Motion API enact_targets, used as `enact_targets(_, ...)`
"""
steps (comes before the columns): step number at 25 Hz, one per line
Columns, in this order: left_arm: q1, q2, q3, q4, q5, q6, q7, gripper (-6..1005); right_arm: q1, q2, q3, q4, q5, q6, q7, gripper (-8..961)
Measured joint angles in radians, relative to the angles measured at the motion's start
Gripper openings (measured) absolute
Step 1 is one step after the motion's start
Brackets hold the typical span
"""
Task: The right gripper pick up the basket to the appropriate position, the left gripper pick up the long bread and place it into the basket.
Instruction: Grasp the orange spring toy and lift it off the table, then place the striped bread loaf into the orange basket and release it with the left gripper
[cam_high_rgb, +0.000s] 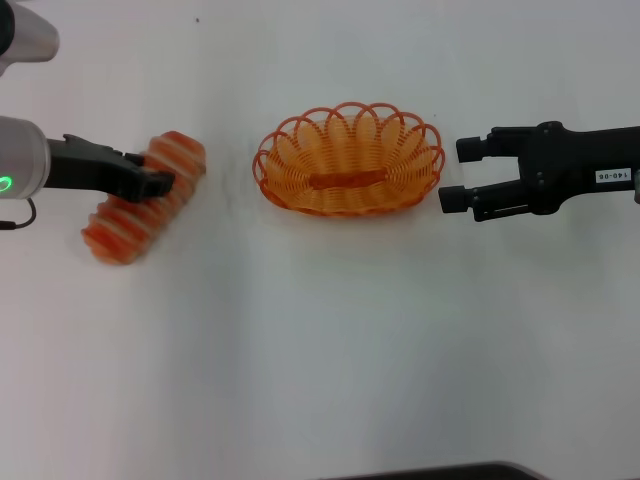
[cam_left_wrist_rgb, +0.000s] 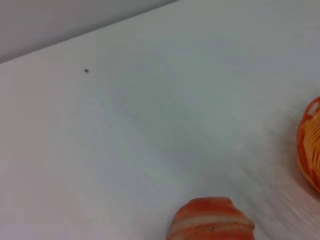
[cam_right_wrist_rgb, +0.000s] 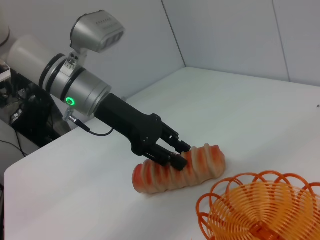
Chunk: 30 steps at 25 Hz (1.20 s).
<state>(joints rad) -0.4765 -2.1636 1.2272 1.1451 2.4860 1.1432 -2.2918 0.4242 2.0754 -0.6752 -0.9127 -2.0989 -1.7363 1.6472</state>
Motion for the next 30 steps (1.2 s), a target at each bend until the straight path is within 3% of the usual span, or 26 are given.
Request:
enact_targets(8, 0.006, -0.001, 0.000, 0.000, 0.001, -0.018, 0.007, 360, 0.002, 0.001, 0.001, 0.001, 0.000, 0.000, 0.000, 937)
enact_targets(13, 0.006, 0.004, -0.023, 0.032, 0.001, -0.004, 0.012, 312, -0.001, -0.006, 0.003, 0.001, 0.000, -0.001, 0.001, 937)
enact_targets(21, -0.022, 0.004, -0.100, 0.180, -0.056, 0.111, 0.074, 273, -0.015, -0.034, 0.003, 0.001, -0.017, -0.020, 0.034, 931)
enact_targets(24, -0.068, 0.003, -0.100, 0.183, -0.134, 0.148, 0.121, 260, -0.015, -0.039, 0.006, 0.002, -0.025, -0.035, 0.043, 931)
enact_targets(25, -0.147, 0.000, -0.056, 0.126, -0.180, 0.156, 0.155, 251, -0.015, -0.039, 0.007, 0.002, -0.026, -0.036, 0.043, 931)
enact_targets(30, -0.269, -0.005, 0.055, -0.034, -0.190, 0.075, 0.173, 209, -0.011, -0.040, 0.009, 0.002, -0.026, -0.048, 0.043, 931)
